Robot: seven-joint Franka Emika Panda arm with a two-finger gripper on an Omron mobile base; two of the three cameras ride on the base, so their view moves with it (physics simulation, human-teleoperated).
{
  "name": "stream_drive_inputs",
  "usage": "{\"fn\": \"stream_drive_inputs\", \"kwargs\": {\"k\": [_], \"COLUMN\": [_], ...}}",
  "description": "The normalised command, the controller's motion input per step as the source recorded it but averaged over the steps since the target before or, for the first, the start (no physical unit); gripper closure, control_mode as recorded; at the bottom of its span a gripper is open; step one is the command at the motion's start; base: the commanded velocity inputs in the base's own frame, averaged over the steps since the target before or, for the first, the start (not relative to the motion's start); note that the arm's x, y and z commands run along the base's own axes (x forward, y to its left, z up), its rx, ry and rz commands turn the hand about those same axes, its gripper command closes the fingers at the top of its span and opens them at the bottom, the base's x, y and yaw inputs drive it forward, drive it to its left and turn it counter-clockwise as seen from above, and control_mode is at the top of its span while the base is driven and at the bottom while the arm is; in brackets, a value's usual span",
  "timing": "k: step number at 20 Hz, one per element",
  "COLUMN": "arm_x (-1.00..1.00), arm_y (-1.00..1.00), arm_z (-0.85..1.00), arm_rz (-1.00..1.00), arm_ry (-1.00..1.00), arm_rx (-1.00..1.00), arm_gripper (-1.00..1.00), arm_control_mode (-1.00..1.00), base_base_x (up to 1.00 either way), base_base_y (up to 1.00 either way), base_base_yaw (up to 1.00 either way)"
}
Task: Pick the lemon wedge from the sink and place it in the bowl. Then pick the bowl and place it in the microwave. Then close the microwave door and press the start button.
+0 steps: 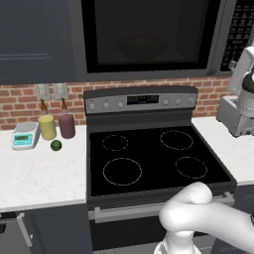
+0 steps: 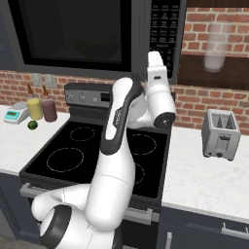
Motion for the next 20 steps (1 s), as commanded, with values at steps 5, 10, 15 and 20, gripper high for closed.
{"fn": "stream_drive_inputs", "kwargs": {"k": [5, 10, 15, 20], "arm_x": [0.23, 0.40, 0.26, 0.10], "arm_y": [-0.13, 0.15, 0.31, 0.13], "arm_z": [-0.14, -0.03, 0.00, 0.00], "arm_rz": [0.00, -0.01, -0.02, -0.02], "arm_ry": [-0.01, -0.03, -0.01, 0.00], "arm_rx": [0.00, 0.00, 0.00, 0.00], "arm_gripper": [1.00, 1.00, 1.00, 1.00], "arm_control_mode": [-1.00, -1.00, -1.00, -1.00], "base_base_x": [0.00, 0.00, 0.00, 0.00], "base_base_y": [0.00, 0.00, 0.00, 0.00], "base_base_yaw": [0.00, 0.00, 0.00, 0.00]}}
